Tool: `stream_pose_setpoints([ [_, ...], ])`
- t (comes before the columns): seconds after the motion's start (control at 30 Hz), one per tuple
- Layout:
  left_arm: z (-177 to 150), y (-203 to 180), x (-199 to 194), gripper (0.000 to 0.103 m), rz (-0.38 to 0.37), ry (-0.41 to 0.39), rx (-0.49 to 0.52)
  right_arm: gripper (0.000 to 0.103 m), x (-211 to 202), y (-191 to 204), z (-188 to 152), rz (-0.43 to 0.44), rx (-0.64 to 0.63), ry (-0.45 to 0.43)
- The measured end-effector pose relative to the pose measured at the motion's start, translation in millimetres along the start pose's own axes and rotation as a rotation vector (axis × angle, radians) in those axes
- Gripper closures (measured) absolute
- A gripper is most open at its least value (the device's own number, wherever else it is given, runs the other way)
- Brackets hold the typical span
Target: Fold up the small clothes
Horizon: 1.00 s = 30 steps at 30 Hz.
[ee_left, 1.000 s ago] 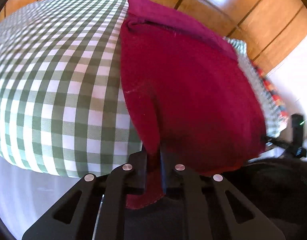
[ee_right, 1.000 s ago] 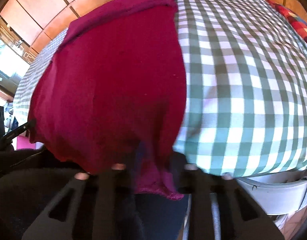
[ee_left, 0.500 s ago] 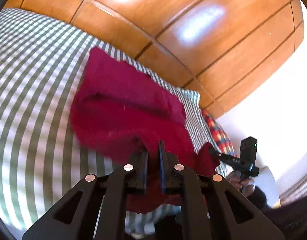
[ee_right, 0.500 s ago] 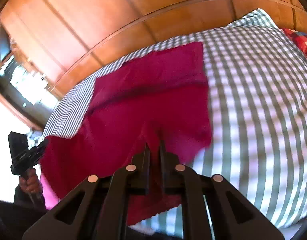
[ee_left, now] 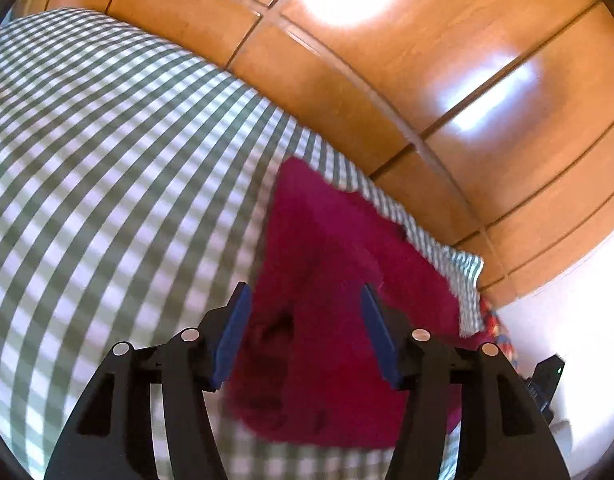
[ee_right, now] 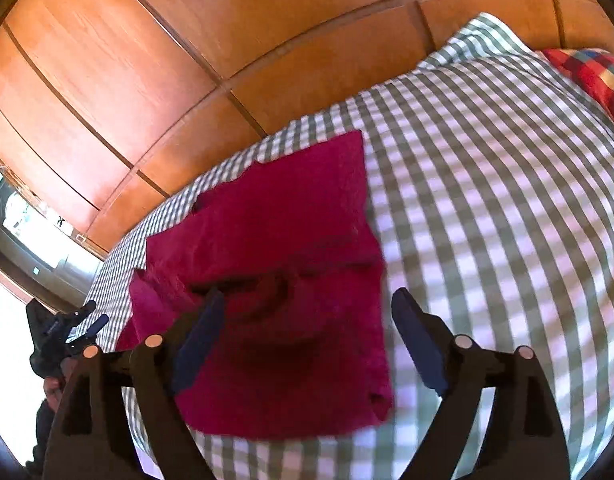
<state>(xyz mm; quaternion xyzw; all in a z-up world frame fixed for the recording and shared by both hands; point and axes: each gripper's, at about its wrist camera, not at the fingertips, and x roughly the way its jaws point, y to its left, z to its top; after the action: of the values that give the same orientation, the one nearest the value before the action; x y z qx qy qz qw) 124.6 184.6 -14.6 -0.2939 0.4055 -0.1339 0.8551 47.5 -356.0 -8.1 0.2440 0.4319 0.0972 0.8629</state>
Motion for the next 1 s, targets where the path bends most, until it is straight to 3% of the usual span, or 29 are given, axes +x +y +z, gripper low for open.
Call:
stream_pose_setpoints([
  [0.17,-49.8,0.2,12.6,0.048,0.051,0.106,0.160,0.017,18.9,-2.5,-45.8,-0.040,-0.058,0.110],
  [0.2,-59.3,-2.1,18.8,0.048,0.045,0.132,0.180,0.023,24.6,0.4,-50.4,-0.051,-0.077,0.123],
  [0.27,-68.0,-8.1,23.1,0.048,0.072,0.123,0.228,0.024,34.1,8.8,-53.3,-0.093,-0.112,0.107],
  [0.33,-68.9,-11.2,25.4,0.049,0.084,0.120,0.244,0.026,35.9,9.3,-51.0,-0.080,-0.089,0.094],
  [0.37,-67.1,-10.4,27.7,0.055,0.092,0.123,0.239,0.028,36.8,7.8,-47.3,-0.074,-0.075,0.089],
  [0.47,-64.9,-9.9,30.6,0.079,0.090,0.148,0.250,0.053,38.9,4.1,-43.8,-0.079,-0.081,0.104],
  [0.5,-65.8,-11.7,30.2,0.082,0.088,0.153,0.254,0.066,38.2,3.7,-43.3,-0.070,-0.083,0.111],
  [0.6,-73.2,-18.0,21.4,0.089,0.088,0.159,0.298,0.076,25.7,10.2,-55.3,-0.072,-0.143,0.129],
  [0.87,-133.2,-14.2,-39.0,0.089,0.004,0.237,0.302,0.076,-37.5,6.5,-111.3,-0.033,-0.190,0.233],
  [0.9,-138.7,-13.8,-43.8,0.089,0.003,0.241,0.301,0.070,-42.2,5.6,-114.8,-0.028,-0.188,0.237],
  [0.93,-144.5,-13.0,-50.5,0.088,0.002,0.243,0.293,0.053,-47.6,4.2,-117.4,-0.028,-0.183,0.235],
  [1.0,-145.4,-10.5,-63.6,0.086,-0.008,0.217,0.252,0.043,-61.6,-1.2,-116.3,-0.025,-0.165,0.204],
])
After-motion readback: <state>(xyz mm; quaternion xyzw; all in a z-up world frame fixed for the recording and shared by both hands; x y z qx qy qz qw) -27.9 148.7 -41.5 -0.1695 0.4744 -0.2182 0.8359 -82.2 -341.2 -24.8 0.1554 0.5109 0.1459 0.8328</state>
